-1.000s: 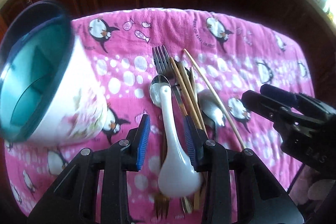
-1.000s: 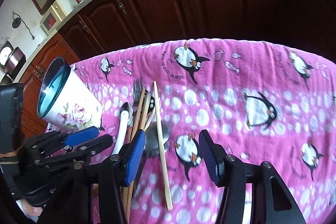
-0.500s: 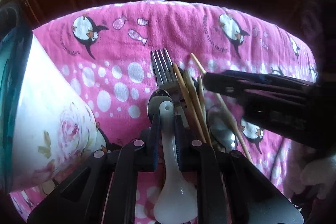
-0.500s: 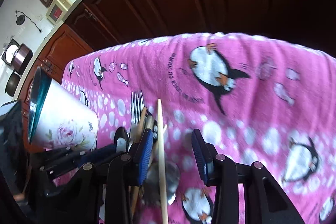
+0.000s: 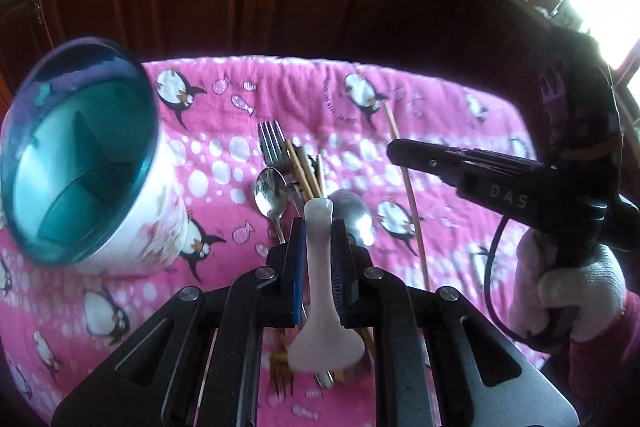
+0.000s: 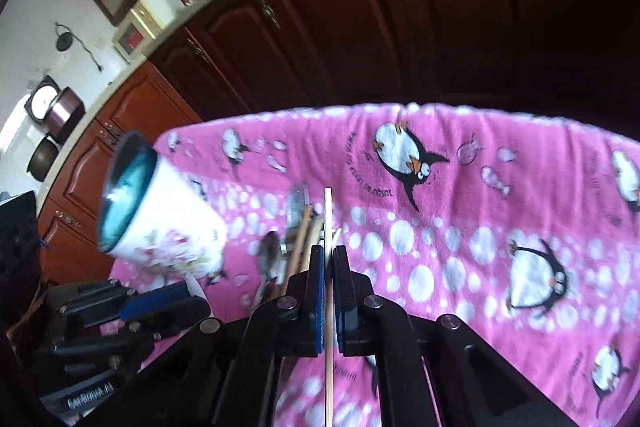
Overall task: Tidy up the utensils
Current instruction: 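Lift the white spoon with the left gripper and lower it into the teal holder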
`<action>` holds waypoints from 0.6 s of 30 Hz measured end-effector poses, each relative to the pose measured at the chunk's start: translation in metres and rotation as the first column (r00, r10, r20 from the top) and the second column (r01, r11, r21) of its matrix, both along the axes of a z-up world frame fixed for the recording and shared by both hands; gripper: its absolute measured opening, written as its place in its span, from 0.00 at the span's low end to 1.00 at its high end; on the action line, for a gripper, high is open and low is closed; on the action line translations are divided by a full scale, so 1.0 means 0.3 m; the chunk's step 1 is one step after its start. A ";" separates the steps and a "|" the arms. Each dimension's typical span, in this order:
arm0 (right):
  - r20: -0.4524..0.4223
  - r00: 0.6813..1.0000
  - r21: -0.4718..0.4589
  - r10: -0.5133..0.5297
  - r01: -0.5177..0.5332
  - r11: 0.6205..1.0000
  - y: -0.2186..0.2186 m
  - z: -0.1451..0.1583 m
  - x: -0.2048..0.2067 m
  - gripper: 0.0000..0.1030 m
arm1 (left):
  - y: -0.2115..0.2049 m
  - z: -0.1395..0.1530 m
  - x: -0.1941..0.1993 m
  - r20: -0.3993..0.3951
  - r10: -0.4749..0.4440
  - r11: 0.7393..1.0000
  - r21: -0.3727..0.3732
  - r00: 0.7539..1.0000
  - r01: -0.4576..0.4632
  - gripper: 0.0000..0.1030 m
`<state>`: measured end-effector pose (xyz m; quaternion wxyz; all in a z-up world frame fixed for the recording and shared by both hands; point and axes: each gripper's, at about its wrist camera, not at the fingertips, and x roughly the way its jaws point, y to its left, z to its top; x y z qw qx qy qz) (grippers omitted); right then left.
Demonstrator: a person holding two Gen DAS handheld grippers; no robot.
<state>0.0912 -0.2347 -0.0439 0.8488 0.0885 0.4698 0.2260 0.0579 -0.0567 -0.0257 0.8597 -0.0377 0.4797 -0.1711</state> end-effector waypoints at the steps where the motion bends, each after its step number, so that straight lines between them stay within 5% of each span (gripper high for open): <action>1: 0.017 1.000 0.004 0.001 -0.001 1.000 -0.005 0.027 -0.019 0.04 | 0.008 0.023 -0.020 0.007 -0.001 1.000 -0.006 1.000 0.001 0.11; 18: 0.288 0.958 0.053 0.004 -0.020 0.998 0.105 0.461 -0.091 0.03 | 0.214 0.437 -0.205 0.187 0.066 0.992 -0.120 0.980 -0.044 0.10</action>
